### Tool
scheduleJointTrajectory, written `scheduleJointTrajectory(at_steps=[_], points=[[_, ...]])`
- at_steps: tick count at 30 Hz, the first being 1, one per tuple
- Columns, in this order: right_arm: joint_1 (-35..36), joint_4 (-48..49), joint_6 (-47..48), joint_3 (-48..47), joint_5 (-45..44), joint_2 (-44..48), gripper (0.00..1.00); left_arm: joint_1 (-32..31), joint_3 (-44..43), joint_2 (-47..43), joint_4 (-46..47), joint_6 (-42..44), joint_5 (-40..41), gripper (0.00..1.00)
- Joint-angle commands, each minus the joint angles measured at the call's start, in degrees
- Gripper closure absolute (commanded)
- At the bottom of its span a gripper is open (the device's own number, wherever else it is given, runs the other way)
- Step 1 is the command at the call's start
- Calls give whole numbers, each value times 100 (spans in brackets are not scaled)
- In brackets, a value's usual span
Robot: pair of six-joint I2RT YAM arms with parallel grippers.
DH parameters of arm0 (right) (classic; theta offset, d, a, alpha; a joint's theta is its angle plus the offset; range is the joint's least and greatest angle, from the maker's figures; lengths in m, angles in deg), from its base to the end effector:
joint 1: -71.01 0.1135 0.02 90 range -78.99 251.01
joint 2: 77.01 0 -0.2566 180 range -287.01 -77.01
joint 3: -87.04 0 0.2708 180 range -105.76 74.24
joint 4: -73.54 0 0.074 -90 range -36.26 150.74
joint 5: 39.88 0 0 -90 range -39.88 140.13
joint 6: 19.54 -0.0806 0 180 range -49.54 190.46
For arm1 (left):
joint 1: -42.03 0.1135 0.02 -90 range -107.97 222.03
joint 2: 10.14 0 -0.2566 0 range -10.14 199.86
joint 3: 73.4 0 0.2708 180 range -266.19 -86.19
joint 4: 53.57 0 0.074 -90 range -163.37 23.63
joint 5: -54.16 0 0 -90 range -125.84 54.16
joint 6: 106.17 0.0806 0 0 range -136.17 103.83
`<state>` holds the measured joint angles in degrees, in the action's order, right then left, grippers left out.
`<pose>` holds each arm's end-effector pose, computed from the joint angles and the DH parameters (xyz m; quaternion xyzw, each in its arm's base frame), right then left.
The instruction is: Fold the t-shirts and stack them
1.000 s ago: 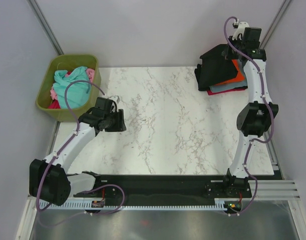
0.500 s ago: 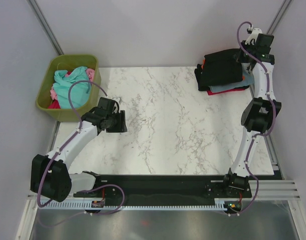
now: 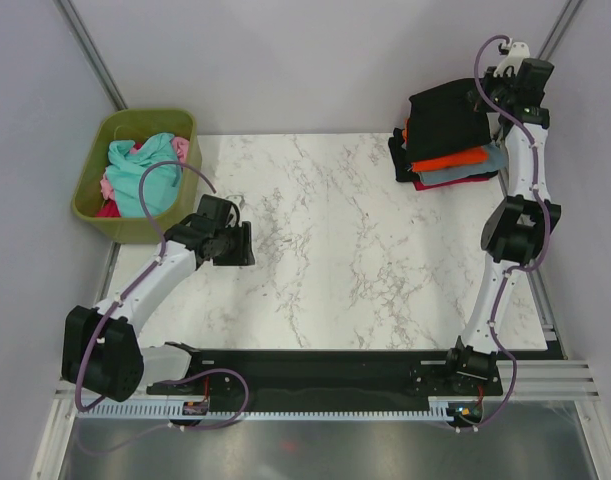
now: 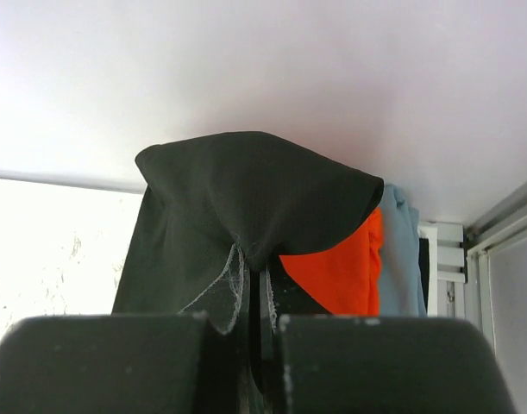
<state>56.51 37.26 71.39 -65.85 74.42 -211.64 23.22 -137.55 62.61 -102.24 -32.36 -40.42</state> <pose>0.5869 -0.1175 0.3353 -0.0294 0.8001 0.0916 0.5921 0.2773 -0.1012 0.1882 0.0332 0.9582 -0.1212 0.2570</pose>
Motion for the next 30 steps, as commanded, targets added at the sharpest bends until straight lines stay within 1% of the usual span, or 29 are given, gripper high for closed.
scheduleJointTrajectory(at_steps=[1, 4, 6, 7, 8, 9, 10, 11, 12, 14, 15, 17, 18, 20, 21, 22, 23, 24, 25, 26, 27, 28, 29, 30], points=[[-35, 494, 82, -106, 216, -203, 100, -35, -103, 20, 90, 247, 10, 46], [-53, 529, 144, -97, 85, -362, 100, -44, -112, 29, 90, 247, 1, 46], [-123, 686, -4, -97, -20, -520, 100, -70, -112, 20, 81, 247, 1, 46], [-175, 748, -66, -106, -91, -582, 97, -62, -112, 11, 72, 256, 10, 46], [-202, 897, -75, -141, -326, -652, 67, -62, -120, 2, 81, 256, 1, 46], [-228, 977, -275, -176, -442, -809, 42, -62, -121, -15, 81, 256, 10, 46], [-263, 1073, -304, -255, -617, -898, 21, -62, -129, -33, 72, 248, 18, 46], [-281, 1274, -321, -316, -810, -986, 2, -62, -129, -42, 72, 247, 10, 46], [-290, 1346, -330, -404, -1282, -1160, 2, -70, -121, -50, 81, 247, 1, 46], [-395, 1591, -540, -616, -1584, -1285, 2, -79, -103, -86, 72, 239, -52, 46], [-430, 1697, -663, -607, -1829, -1277, 2, -97, -103, -103, 81, 239, -52, 46], [-553, 1960, -909, -441, -2024, -1145, 2, -114, -112, -164, 72, 239, -52, 46], [-580, 2023, -962, -344, -2112, -927, 2, -123, -112, -191, 81, 239, -43, 46], [-606, 2163, -1121, -2, -2629, -636, 2, -123, -121, -270, 81, 239, -17, 46], [-615, 2234, -1173, 156, -2692, -269, 2, -123, -112, -296, 72, 239, -25, 46], [-615, 2304, -1235, 540, -2710, -74, 2, -123, -112, -340, 72, 239, -34, 46], [-615, 2600, -1383, 744, -2676, 136, 2, -123, -120, -384, 81, 230, -34, 46], [-615, 2699, -1515, 947, -2632, 556, 2, -123, -121, -454, 72, 230, -8, 46], [-615, 2787, -1656, 1297, -2579, 761, 2, -123, -103, -498, 81, 230, -8, 46], [-615, 2866, -1997, 1448, -2448, 971, 2, -132, -103, -542, 81, 221, -17, 46], [-607, 2876, -2157, 1598, -2256, 1374, 2, -132, -103, -621, 72, 221, -25, 46], [-580, 2893, -2324, 1938, -2123, 1587, 2, -115, -103, -648, 72, 212, -25, 46], [-537, 2902, -2612, 2133, -1800, 2024, 2, -132, -103, -683, 90, 212, -25, 46], [-406, 2894, -2702, 2361, -1718, 2281, 2, -123, -120, -744, 81, 212, -25, 46]])
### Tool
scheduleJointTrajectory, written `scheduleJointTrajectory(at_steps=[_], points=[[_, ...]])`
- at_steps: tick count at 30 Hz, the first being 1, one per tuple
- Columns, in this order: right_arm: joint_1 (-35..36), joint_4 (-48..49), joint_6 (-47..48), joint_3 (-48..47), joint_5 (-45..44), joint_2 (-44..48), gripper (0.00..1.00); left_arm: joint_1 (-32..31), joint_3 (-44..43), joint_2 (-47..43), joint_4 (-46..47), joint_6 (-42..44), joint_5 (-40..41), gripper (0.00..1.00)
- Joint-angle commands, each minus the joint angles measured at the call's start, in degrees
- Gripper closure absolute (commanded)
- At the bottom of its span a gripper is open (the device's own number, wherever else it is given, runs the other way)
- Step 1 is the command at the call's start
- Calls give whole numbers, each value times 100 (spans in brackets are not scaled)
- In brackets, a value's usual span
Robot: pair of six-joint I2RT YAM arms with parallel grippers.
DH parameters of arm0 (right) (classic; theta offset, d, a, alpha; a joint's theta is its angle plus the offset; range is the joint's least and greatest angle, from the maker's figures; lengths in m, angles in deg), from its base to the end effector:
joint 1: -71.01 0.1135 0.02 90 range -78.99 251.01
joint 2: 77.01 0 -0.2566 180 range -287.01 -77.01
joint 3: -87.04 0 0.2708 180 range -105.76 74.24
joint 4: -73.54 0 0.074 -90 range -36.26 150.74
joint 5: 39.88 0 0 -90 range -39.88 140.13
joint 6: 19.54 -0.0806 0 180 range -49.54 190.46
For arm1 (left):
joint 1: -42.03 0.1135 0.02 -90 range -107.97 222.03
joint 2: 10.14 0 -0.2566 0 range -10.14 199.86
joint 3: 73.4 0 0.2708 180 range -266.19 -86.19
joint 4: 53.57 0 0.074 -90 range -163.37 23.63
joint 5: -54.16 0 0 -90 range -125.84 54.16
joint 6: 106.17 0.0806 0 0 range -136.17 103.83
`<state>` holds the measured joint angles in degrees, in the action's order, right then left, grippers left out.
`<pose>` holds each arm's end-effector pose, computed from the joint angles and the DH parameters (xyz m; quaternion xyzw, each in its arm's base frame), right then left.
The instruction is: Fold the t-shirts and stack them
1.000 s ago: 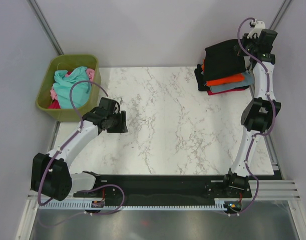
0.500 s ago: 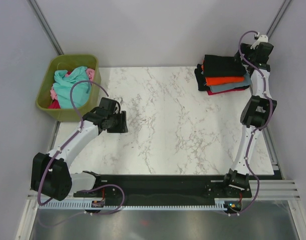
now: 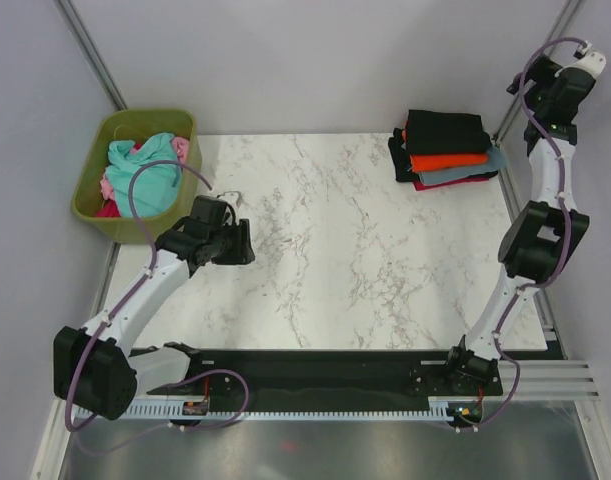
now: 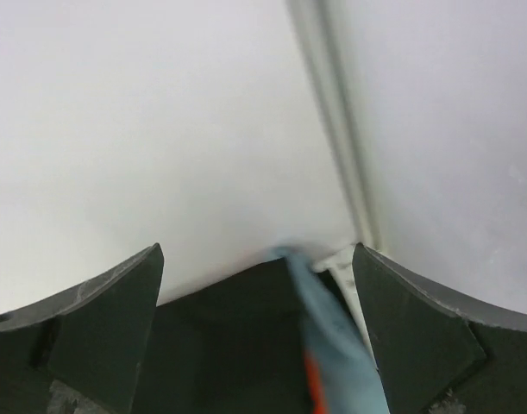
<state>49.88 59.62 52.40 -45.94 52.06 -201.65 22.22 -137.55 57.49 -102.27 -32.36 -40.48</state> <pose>0.5491 -0.2093 0.3489 0.2377 0.7015 -0.0055 0.6718 0.2681 -0.1035 0.2124 0.0430 0.9444 -0.1365 0.2961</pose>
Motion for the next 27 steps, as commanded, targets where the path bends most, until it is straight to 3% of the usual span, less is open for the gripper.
scheduleJointTrajectory(at_steps=[1, 3, 8, 13, 21, 27], points=[[362, 657, -856, 912, 597, 1537, 2, -23, -121, -277, 92, 212, -19, 46], [626, 657, -874, 1608, 624, 2368, 2, -23, -129, -347, 101, 186, -36, 46], [2066, 789, -979, 4315, 449, 3883, 2, -23, -129, -628, 188, 160, -81, 46], [4061, 1369, -1102, 7002, -157, 5185, 2, -23, -77, -927, 224, 160, 315, 46], [6416, 1229, -1770, 9115, -914, 5845, 2, -22, -50, -1112, 312, 133, 631, 46], [7394, 1062, -2175, 9671, -1529, 6267, 2, -22, -15, -1287, 435, -130, 632, 46]])
